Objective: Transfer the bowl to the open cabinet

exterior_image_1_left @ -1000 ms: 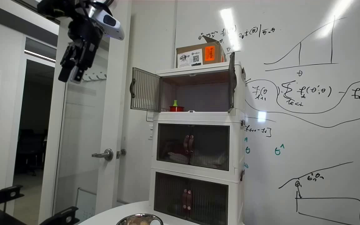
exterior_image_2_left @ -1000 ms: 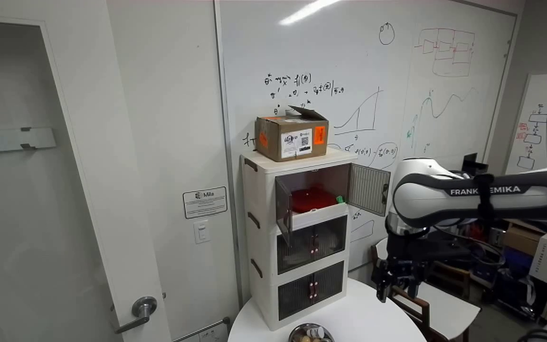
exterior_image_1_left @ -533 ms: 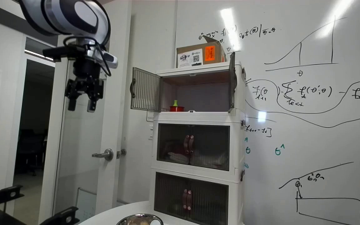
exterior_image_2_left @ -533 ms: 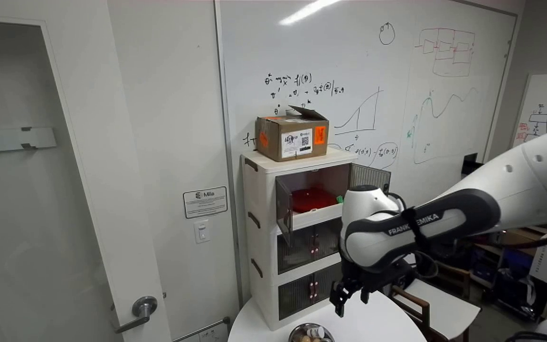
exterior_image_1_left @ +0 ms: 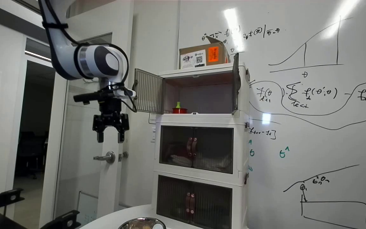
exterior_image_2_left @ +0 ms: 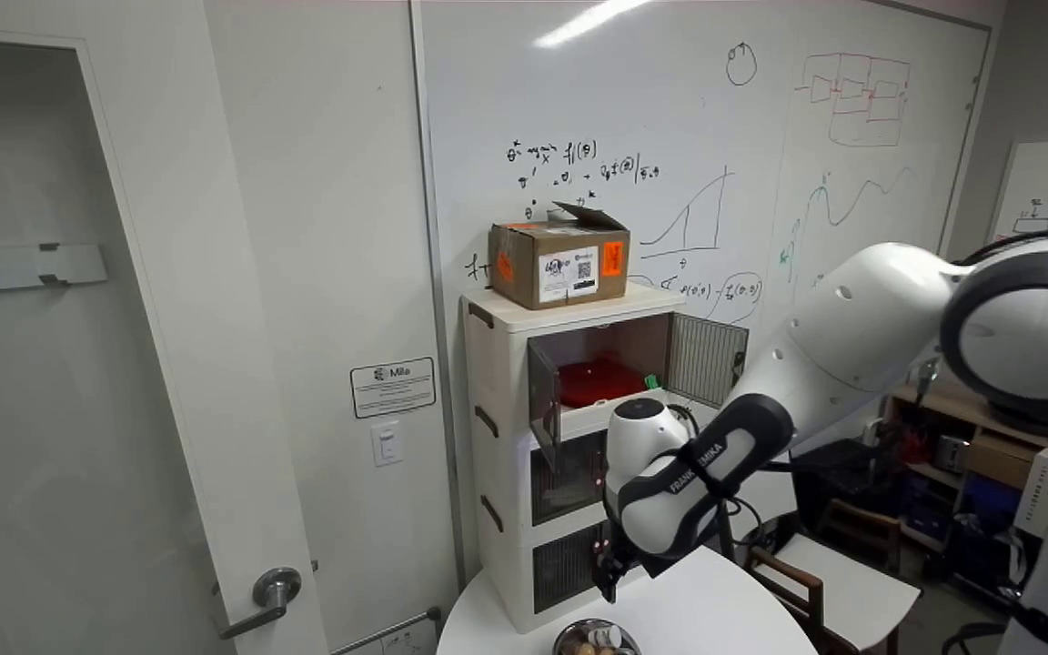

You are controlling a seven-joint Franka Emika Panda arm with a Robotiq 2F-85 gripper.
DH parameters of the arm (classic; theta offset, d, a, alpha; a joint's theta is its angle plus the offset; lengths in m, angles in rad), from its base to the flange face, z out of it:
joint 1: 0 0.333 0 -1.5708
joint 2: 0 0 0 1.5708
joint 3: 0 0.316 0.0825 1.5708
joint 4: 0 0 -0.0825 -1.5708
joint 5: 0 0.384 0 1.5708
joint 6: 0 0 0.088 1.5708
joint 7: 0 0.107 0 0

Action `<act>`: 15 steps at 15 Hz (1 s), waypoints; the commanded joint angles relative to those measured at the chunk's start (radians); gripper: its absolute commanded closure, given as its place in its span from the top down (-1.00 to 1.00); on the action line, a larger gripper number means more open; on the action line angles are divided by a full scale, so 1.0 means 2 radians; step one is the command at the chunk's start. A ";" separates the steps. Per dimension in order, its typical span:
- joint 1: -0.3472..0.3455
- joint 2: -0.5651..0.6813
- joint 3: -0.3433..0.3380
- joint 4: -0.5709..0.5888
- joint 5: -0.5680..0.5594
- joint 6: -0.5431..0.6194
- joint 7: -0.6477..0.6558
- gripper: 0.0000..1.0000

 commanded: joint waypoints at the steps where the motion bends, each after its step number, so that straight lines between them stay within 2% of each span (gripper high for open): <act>1: 0.022 0.128 -0.020 0.099 -0.011 -0.009 0.028 1.00; 2: 0.022 0.058 -0.026 0.040 -0.008 0.000 0.012 1.00; 3: 0.026 0.080 -0.030 0.053 -0.006 0.001 0.011 1.00; 5: 0.029 0.085 -0.033 0.055 -0.007 0.001 0.011 1.00; 8: 0.029 0.071 -0.032 0.050 -0.008 0.000 0.012 1.00; 9: 0.031 0.044 -0.036 0.026 -0.020 -0.005 0.016 1.00; 10: 0.035 0.042 -0.040 0.020 -0.027 -0.006 0.027 1.00; 11: 0.041 0.056 -0.049 0.018 -0.049 0.016 0.050 1.00; 12: 0.040 0.070 -0.048 0.022 -0.042 0.009 0.035 1.00; 15: 0.041 0.140 -0.036 0.037 0.006 0.054 0.017 1.00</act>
